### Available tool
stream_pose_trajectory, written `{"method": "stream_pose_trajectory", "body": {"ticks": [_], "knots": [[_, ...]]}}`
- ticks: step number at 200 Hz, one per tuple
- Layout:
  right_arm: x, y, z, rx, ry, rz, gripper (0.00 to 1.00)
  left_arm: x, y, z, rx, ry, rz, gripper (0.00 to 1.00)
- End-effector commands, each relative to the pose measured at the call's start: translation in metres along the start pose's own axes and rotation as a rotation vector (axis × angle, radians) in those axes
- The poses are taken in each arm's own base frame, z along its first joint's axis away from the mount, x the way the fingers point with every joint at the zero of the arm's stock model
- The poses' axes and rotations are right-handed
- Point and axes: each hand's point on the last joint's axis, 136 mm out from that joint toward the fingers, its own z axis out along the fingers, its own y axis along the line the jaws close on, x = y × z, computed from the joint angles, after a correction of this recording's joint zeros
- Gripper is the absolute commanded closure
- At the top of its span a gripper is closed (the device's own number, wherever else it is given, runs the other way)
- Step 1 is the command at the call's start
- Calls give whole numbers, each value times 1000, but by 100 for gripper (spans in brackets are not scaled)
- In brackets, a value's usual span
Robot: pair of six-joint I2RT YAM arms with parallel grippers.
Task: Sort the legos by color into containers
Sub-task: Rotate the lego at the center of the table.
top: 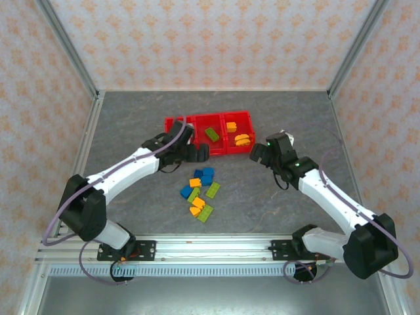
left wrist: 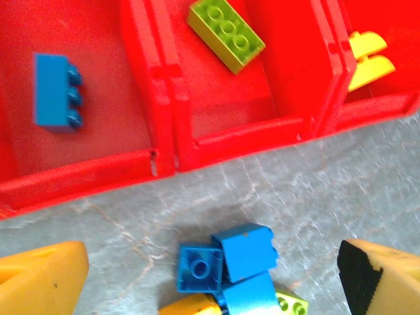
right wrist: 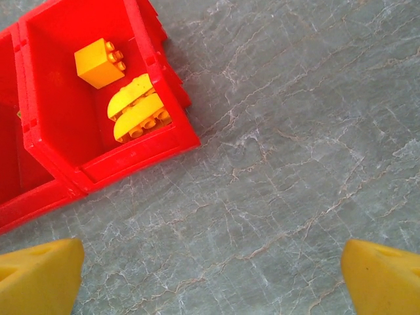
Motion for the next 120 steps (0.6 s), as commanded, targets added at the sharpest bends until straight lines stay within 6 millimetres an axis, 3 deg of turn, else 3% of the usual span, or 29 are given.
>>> {"method": "stream_pose_trajectory", "body": {"ticks": [1, 82, 120], "knots": [[-2, -3, -3, 9, -7, 29, 0, 10, -9, 11, -4, 45, -36, 1], [-1, -27, -14, 64, -74, 55, 0, 40, -50, 44, 64, 138, -49, 8], [1, -30, -12, 80, -68, 51, 0, 55, -56, 59, 48, 193, -27, 10]]}}
